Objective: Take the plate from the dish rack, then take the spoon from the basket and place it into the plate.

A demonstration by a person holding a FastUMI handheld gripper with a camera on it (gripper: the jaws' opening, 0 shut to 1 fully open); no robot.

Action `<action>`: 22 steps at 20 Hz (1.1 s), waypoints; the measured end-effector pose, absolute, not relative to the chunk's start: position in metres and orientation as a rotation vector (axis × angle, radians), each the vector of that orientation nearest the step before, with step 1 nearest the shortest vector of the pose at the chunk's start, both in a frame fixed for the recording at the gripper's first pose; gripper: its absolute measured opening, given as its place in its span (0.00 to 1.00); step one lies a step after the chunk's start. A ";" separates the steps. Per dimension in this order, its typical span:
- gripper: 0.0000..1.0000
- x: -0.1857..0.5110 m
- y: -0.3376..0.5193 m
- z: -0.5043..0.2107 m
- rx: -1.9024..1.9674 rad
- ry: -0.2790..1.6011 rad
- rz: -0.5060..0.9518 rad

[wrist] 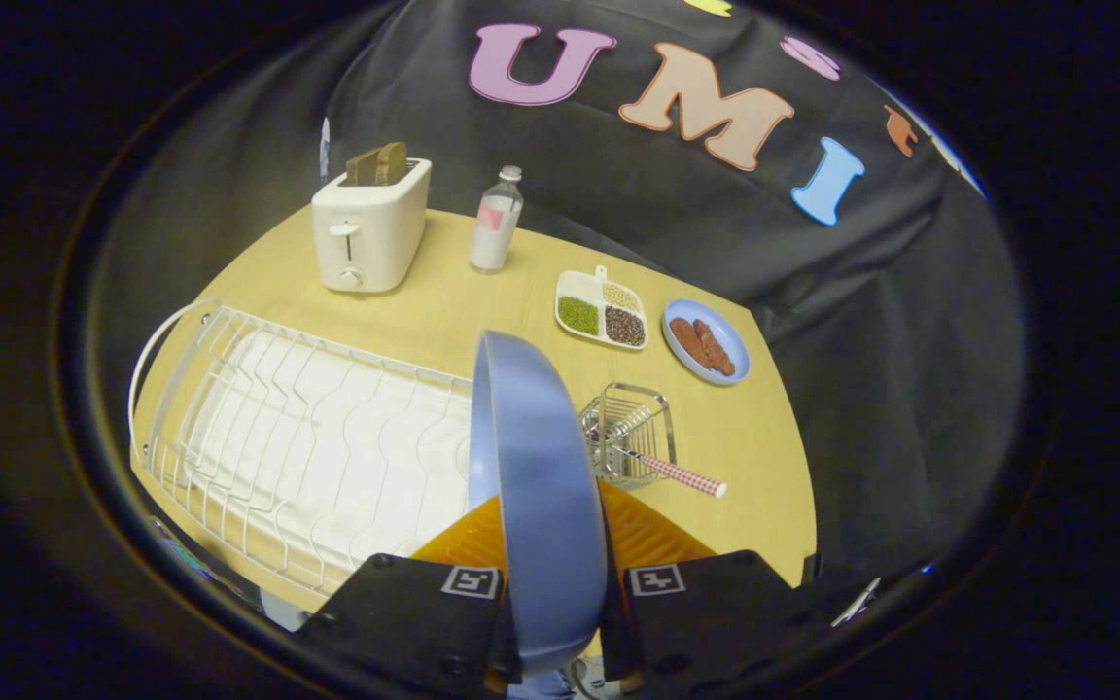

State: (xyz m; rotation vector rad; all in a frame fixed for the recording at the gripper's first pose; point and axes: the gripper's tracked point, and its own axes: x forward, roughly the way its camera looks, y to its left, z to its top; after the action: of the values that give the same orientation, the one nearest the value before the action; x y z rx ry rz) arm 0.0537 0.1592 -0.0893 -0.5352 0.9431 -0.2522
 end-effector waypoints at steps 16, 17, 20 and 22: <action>0.32 0.028 0.135 -0.038 0.338 0.832 0.049; 0.32 0.024 0.130 -0.033 0.385 0.808 0.069; 0.32 0.002 0.105 -0.016 0.500 0.727 0.114; 0.32 -0.018 0.080 -0.008 0.565 0.680 0.122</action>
State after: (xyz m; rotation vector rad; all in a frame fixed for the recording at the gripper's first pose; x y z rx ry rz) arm -0.0185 0.0804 -0.0083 0.5648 0.6800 0.1219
